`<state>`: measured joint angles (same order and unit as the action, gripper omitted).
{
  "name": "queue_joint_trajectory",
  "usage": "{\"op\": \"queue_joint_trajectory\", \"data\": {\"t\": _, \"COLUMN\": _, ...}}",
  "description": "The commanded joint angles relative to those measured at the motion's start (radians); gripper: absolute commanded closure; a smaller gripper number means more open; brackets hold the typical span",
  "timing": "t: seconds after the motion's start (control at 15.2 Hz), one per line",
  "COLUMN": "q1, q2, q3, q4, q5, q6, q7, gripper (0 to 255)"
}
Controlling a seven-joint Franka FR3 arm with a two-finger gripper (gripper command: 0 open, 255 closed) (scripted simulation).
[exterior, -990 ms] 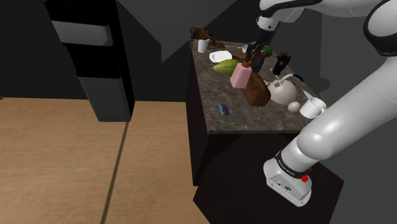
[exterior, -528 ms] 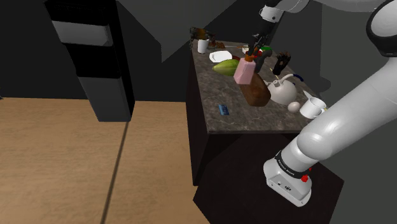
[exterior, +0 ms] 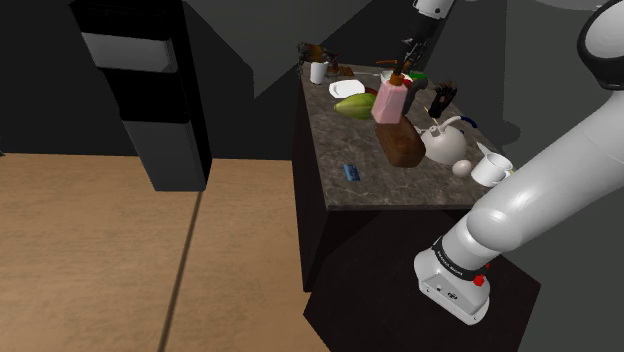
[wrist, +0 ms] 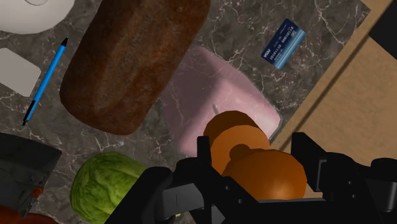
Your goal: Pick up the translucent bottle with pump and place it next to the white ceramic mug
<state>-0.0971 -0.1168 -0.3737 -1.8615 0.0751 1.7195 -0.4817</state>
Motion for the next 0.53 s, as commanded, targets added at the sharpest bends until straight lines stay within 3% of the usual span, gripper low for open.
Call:
{"op": "queue_joint_trajectory", "data": {"t": 0.0, "q1": 0.0, "q2": 0.004, "q3": -0.001, "q4": 0.031, "q5": 0.001, "q6": -0.027, "q7": 0.001, "gripper": 255}}
{"op": "queue_joint_trajectory", "data": {"t": 0.46, "q1": 0.0, "q2": 0.017, "q3": -0.002, "q4": 0.139, "q5": 0.005, "q6": -0.123, "q7": 0.006, "gripper": 255}}
